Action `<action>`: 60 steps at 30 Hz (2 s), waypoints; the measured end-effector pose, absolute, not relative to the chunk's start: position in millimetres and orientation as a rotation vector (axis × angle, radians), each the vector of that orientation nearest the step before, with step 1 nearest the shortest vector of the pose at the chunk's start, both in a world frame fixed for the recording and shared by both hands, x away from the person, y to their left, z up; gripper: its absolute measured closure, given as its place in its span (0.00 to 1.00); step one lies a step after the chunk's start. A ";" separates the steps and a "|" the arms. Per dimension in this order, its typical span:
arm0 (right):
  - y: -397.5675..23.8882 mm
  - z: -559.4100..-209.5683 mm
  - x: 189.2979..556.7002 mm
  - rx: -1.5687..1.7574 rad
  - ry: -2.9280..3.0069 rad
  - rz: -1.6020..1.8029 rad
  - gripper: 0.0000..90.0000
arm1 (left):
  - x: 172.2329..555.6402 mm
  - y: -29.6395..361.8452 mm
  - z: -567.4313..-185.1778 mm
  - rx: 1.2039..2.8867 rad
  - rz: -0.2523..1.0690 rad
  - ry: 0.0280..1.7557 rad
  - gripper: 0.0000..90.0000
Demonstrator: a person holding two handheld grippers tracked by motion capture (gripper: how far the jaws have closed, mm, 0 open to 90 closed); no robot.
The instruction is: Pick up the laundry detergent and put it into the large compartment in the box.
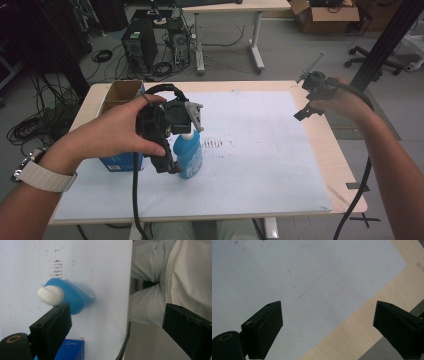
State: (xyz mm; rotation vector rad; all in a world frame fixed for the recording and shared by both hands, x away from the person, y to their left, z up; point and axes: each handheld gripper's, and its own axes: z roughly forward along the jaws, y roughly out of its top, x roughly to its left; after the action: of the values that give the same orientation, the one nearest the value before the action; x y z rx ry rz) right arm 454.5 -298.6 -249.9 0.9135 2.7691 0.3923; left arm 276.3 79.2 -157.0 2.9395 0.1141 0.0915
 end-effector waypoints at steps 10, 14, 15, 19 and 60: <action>-295.5 -247.1 451.6 0.894 2.772 0.394 0.10 | 277.4 81.1 -150.4 2.917 0.118 0.288 0.09; -294.7 -247.1 451.2 0.891 2.771 0.394 0.10 | 279.0 81.9 -147.8 2.889 0.152 0.377 0.08; -294.6 -246.7 451.0 0.890 2.770 0.400 0.10 | 279.5 82.0 -146.0 2.893 0.156 0.392 0.08; -296.2 -245.4 449.1 0.890 2.767 0.406 0.10 | 282.7 81.5 -140.2 2.836 0.183 0.555 0.08; -294.5 -246.1 450.3 0.886 2.765 0.403 0.10 | 319.6 92.3 -149.3 2.511 0.251 1.249 0.08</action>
State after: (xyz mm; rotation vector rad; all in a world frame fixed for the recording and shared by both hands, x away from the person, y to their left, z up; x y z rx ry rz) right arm 450.3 -294.5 -246.1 0.8861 2.7650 0.4031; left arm 319.6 92.3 -149.3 2.5106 1.2487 0.2514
